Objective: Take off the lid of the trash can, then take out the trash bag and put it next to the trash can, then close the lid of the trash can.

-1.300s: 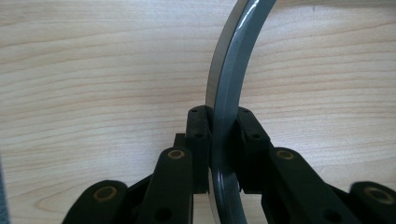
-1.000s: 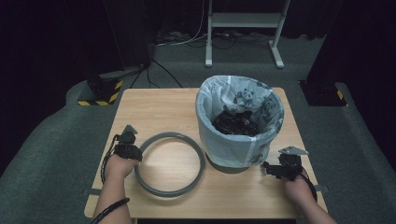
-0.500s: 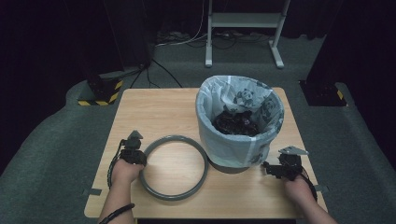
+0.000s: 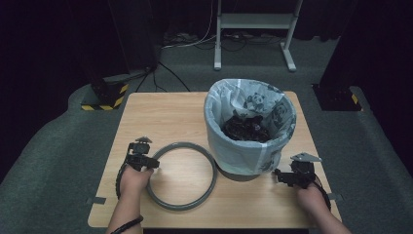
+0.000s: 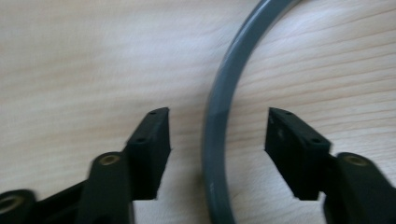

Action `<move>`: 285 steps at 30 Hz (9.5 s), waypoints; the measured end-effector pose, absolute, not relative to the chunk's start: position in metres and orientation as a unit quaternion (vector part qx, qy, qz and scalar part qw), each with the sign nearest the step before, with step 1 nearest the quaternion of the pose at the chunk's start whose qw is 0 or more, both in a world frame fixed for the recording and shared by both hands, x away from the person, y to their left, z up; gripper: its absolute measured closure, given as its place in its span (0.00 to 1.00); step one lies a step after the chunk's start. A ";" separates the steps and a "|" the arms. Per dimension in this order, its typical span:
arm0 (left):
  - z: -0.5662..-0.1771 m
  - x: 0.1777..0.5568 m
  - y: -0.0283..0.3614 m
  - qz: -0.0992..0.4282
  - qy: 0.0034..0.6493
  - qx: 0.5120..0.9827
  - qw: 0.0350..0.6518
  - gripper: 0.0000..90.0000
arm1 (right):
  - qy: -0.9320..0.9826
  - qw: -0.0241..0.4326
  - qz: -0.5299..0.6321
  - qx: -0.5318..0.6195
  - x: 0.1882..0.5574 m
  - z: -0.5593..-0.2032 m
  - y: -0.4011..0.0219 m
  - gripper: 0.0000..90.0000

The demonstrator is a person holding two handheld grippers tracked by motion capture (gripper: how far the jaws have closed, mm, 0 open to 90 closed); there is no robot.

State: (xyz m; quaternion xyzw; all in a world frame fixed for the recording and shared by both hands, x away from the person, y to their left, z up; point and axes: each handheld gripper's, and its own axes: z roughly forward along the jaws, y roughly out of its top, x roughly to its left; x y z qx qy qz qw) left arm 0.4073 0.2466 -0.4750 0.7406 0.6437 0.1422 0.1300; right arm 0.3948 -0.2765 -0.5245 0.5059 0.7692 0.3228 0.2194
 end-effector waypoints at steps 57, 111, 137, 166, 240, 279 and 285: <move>-0.449 0.381 0.168 0.184 0.453 0.752 0.443 0.15 | 0.694 0.354 0.445 0.441 0.352 -0.454 -0.281 0.15; -0.350 0.335 0.147 0.313 0.369 0.614 0.624 0.16 | 0.611 0.440 0.559 0.348 0.315 -0.350 -0.269 0.14; -0.334 0.389 0.107 0.263 0.440 0.600 0.615 0.63 | 0.592 0.421 0.570 0.383 0.347 -0.325 -0.244 0.12; -0.333 0.371 0.098 0.369 0.388 0.590 0.604 1.00 | 0.641 0.380 0.489 0.453 0.380 -0.311 -0.232 0.65; -0.341 0.366 0.114 0.306 0.387 0.576 0.652 1.00 | 0.592 0.444 0.614 0.277 0.325 -0.224 -0.089 1.00; -0.318 0.382 0.126 0.212 0.423 0.603 0.642 0.32 | 0.713 0.357 0.541 0.266 0.319 -0.350 -0.039 1.00; -0.318 0.389 0.121 0.183 0.433 0.617 0.632 0.50 | 0.714 0.361 0.538 0.266 0.318 -0.354 -0.043 1.00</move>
